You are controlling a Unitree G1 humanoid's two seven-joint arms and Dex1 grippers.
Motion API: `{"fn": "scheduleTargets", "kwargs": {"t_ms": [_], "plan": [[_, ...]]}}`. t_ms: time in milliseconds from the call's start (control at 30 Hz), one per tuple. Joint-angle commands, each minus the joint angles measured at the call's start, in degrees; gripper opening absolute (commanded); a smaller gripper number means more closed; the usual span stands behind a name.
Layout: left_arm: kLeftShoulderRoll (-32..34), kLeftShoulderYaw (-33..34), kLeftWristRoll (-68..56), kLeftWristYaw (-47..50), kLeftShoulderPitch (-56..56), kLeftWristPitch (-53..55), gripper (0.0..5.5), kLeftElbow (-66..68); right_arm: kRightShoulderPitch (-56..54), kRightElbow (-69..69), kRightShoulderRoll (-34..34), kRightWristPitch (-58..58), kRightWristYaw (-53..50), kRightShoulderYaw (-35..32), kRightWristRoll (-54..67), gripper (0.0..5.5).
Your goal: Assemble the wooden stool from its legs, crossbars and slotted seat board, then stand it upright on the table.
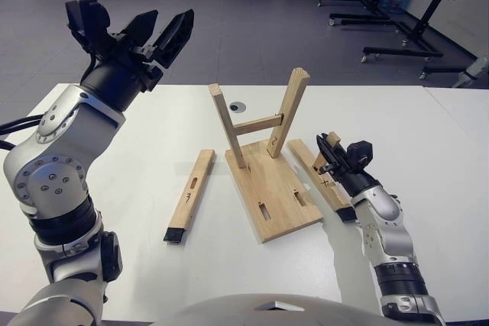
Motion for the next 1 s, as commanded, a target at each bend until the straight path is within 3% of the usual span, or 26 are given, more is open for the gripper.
{"fn": "scheduleTargets", "kwargs": {"t_ms": [33, 333, 367, 733, 933, 1000], "plan": [[0.7, -0.8, 0.2, -0.1, 0.5, -0.2, 4.15, 0.3, 4.1, 10.1, 0.8, 3.2, -0.7, 0.8, -3.0, 0.40], [0.8, -0.9, 0.1, 0.0, 0.2, -0.2, 4.15, 0.6, 4.6, 11.8, 1.2, 1.7, -0.7, 1.3, -3.3, 0.40], [0.8, -0.9, 0.1, 0.0, 0.2, -0.2, 4.15, 0.6, 4.6, 12.0, 1.3, 1.8, -0.8, 1.3, -3.2, 0.77], [0.7, -1.3, 0.2, 0.1, 0.6, -0.4, 4.15, 0.5, 3.0, 10.1, 1.3, 6.2, 0.0, -0.5, -1.3, 2.87], [0.7, -1.3, 0.4, 0.1, 1.0, -0.7, 4.15, 0.2, 0.8, -4.5, -1.5, 14.0, 0.2, -2.4, 2.0, 3.98], [0.8, -1.3, 0.4, 0.0, 1.1, -0.9, 4.15, 0.1, 0.3, -10.5, -2.8, 18.5, 0.5, -3.5, 4.6, 3.98]]}}
